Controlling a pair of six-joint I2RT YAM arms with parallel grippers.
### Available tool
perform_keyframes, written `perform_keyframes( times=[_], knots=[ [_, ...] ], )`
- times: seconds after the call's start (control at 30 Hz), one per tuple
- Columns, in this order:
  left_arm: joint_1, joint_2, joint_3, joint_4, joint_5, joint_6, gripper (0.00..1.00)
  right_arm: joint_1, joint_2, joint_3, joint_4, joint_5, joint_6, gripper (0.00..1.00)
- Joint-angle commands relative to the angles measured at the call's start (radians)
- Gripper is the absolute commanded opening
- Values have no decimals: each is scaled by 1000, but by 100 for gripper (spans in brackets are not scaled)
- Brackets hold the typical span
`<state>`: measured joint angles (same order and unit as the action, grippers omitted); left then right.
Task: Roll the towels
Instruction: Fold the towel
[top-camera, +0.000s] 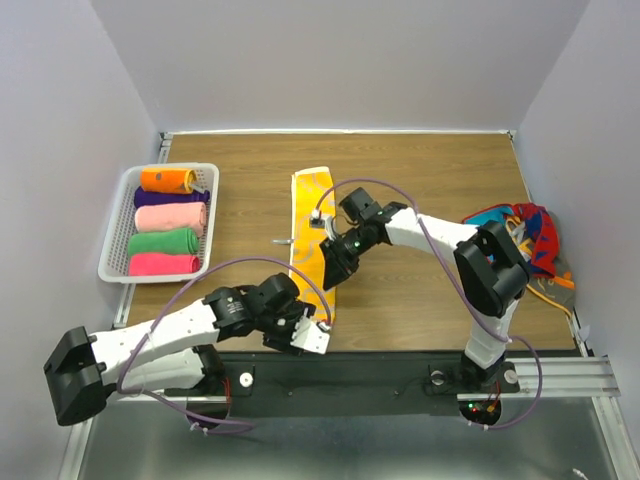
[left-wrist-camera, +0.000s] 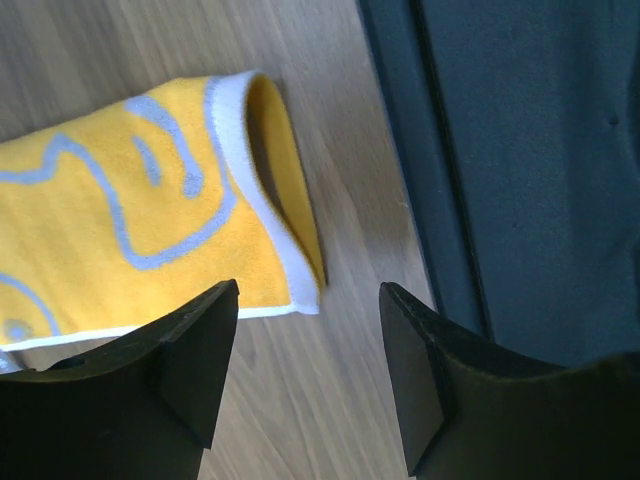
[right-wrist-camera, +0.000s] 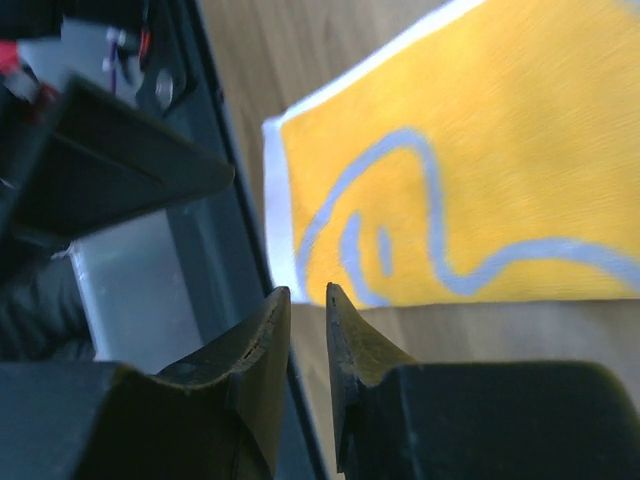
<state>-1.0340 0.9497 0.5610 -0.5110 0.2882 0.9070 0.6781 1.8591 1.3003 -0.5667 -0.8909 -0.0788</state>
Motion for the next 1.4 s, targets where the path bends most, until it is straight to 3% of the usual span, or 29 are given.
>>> perform_keyframes(
  times=[0.0, 0.13, 0.23, 0.37, 0.63, 0.83, 0.97, 1.03, 1.07, 1.1, 1.13, 1.2, 1.37],
  knots=[
    [-8, -107, -15, 75, -14, -5, 69, 78, -26, -99, -1, -103, -4, 24],
    [-8, -337, -33, 94, -18, -88, 75, 130, -9, -144, 7, -109, 4, 22],
    [-8, -393, -35, 77, -64, -118, 76, 161, 37, -131, 25, -79, 20, 21],
    [-8, -387, -29, 62, -109, -132, 75, 164, 101, -105, 45, -82, 51, 19],
    [-8, -391, -35, 42, -57, -74, 75, 163, 155, -154, 64, -126, 97, 19],
    [-8, -300, -26, 3, 3, -16, 63, 163, 158, -118, 56, -186, 108, 20],
    [-9, -126, -6, -6, 6, -10, 52, 163, 60, -62, 44, -145, 111, 26],
    [-11, -95, -7, -6, 14, 3, 52, 152, 25, -47, 34, -140, 120, 31],
    [-12, -83, -15, 11, 8, 6, 52, 132, -10, -39, 31, -140, 126, 41],
    [-12, -78, -19, 15, 9, 4, 52, 118, -24, -38, 31, -140, 131, 41],
    [-14, -71, -29, 28, 6, 3, 52, 103, -38, -39, 31, -135, 135, 49],
    [-17, -54, -38, 48, 2, 6, 56, 48, -63, -33, 28, -128, 143, 55],
    [-24, 62, -59, 129, -44, -17, 57, -81, -49, 10, 16, -120, 146, 58]
  ],
)
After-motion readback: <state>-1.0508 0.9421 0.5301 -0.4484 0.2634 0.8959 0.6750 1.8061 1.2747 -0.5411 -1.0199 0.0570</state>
